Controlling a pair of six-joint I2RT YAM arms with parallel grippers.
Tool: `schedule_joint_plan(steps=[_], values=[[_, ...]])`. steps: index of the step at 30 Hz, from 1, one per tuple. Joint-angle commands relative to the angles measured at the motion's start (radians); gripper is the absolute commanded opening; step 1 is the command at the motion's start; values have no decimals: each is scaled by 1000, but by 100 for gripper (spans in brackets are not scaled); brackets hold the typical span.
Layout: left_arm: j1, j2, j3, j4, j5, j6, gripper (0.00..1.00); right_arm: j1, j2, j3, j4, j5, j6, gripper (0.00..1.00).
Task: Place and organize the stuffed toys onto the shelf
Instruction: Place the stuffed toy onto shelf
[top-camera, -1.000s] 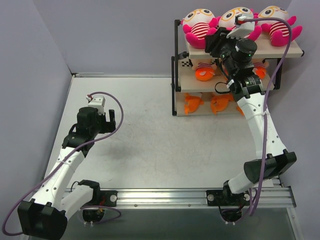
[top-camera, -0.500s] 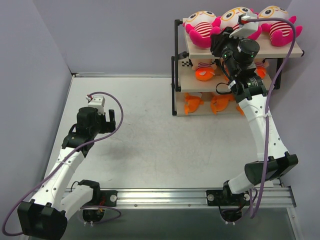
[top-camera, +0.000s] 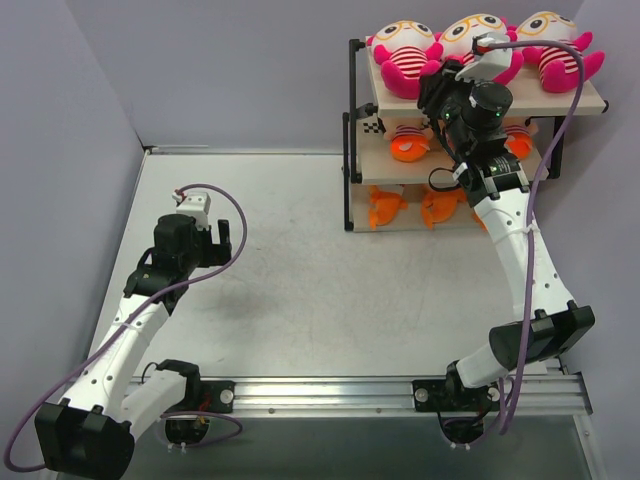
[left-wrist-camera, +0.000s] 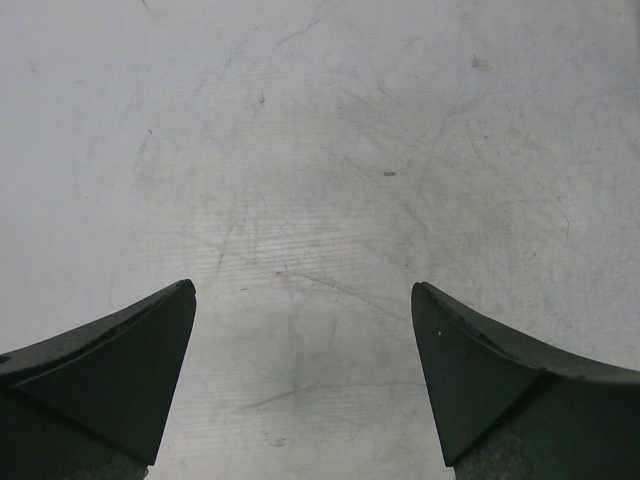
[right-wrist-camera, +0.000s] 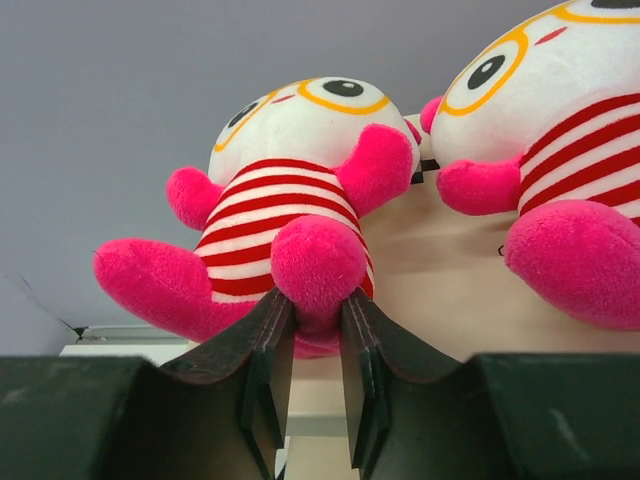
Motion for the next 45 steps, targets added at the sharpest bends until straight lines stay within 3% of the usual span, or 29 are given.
schedule_joint_plan(steps=[1,6,21,29,39,45], values=[[-5,-17,32,-1,-6,14,97,-5,-32,-6,53,17,-12,25],[-7,-21,30,-3,-7,14,97,-5,-58,-12,60,0,-17,42],[-5,-44,30,-12,-7,11,97,-5,-164,-38,10,-6,-20,72],[-5,-79,30,-13,-3,4,97,-5,-338,-128,-39,124,-53,94],[-7,-155,37,-32,-55,-2,97,-6,-665,-361,-90,322,-145,99],[-10,-317,4,-21,-157,-9,97,-5,-891,-541,-160,390,-182,99]])
